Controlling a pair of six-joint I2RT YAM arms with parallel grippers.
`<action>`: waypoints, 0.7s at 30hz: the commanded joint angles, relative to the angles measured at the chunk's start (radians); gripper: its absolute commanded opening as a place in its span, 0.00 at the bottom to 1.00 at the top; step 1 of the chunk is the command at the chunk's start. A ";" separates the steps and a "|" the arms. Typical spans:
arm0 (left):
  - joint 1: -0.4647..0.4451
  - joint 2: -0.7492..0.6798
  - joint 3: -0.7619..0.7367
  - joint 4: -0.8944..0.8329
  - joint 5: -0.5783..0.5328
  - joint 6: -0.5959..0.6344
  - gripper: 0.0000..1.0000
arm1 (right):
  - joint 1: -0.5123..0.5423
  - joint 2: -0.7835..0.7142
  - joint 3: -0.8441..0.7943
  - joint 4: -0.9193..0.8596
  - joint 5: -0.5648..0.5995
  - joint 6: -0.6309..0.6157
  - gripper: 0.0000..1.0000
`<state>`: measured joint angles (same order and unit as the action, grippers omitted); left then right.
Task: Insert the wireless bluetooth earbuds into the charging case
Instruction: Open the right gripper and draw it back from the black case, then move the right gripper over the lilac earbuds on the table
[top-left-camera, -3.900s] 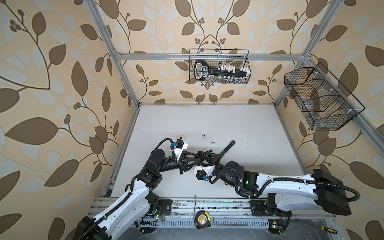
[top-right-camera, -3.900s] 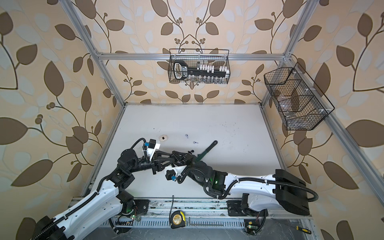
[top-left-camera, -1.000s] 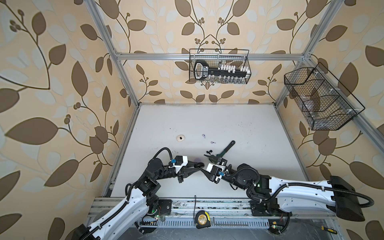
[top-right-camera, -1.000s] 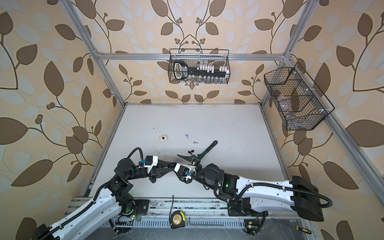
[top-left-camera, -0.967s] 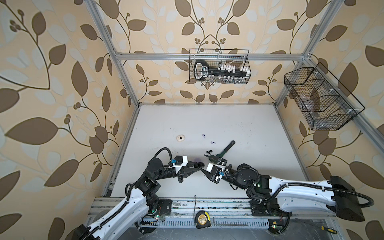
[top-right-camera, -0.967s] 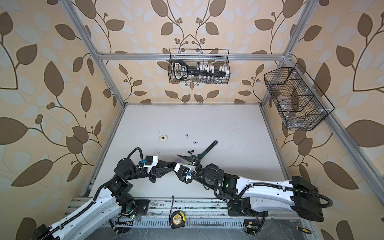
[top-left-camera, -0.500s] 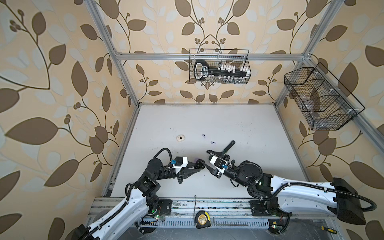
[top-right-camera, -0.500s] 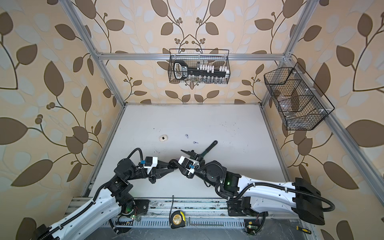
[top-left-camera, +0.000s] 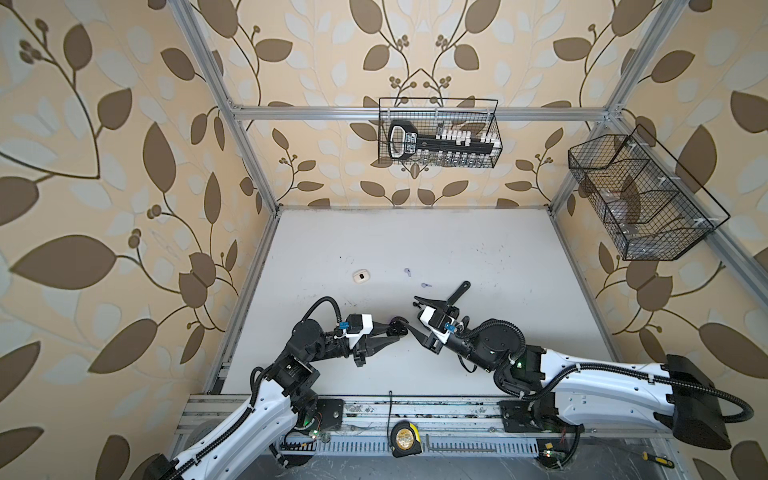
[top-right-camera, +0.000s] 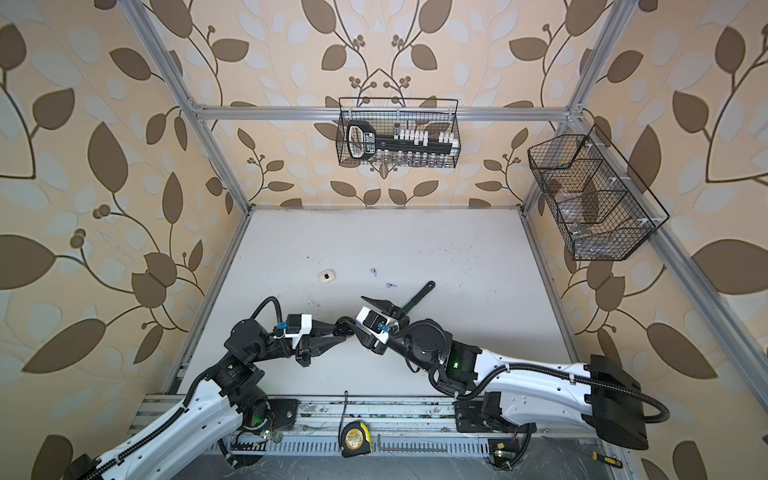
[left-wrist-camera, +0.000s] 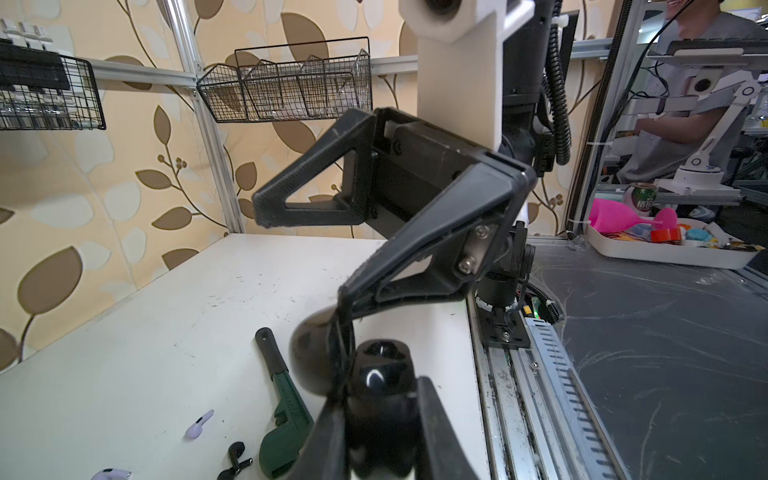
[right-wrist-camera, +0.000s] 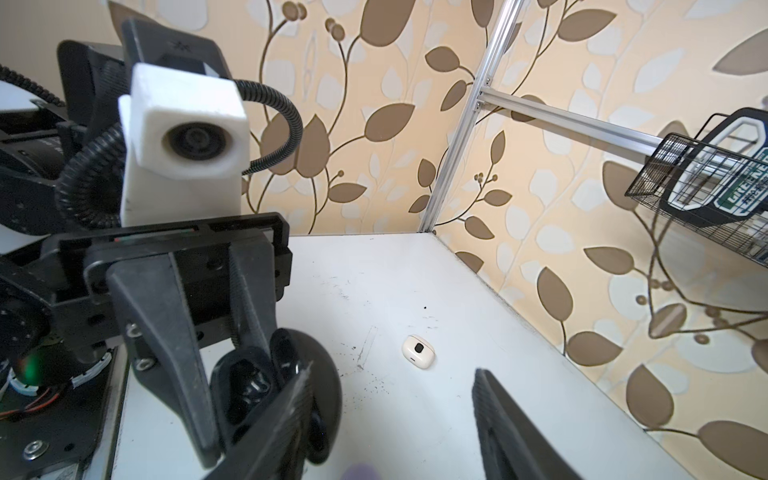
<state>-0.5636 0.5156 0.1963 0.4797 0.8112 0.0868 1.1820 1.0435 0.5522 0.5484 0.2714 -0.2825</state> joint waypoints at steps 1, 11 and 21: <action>-0.011 -0.006 0.010 0.013 0.039 0.011 0.00 | -0.017 -0.028 0.042 -0.004 0.078 0.031 0.64; -0.011 0.062 0.057 -0.026 0.022 -0.004 0.00 | -0.057 -0.140 0.011 -0.033 0.041 0.088 0.69; -0.007 0.077 0.063 -0.019 -0.085 -0.052 0.00 | -0.287 -0.137 0.024 -0.123 0.077 0.331 0.81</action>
<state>-0.5644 0.5915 0.2123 0.4297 0.7719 0.0586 0.9474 0.8856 0.5556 0.4877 0.3172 -0.0639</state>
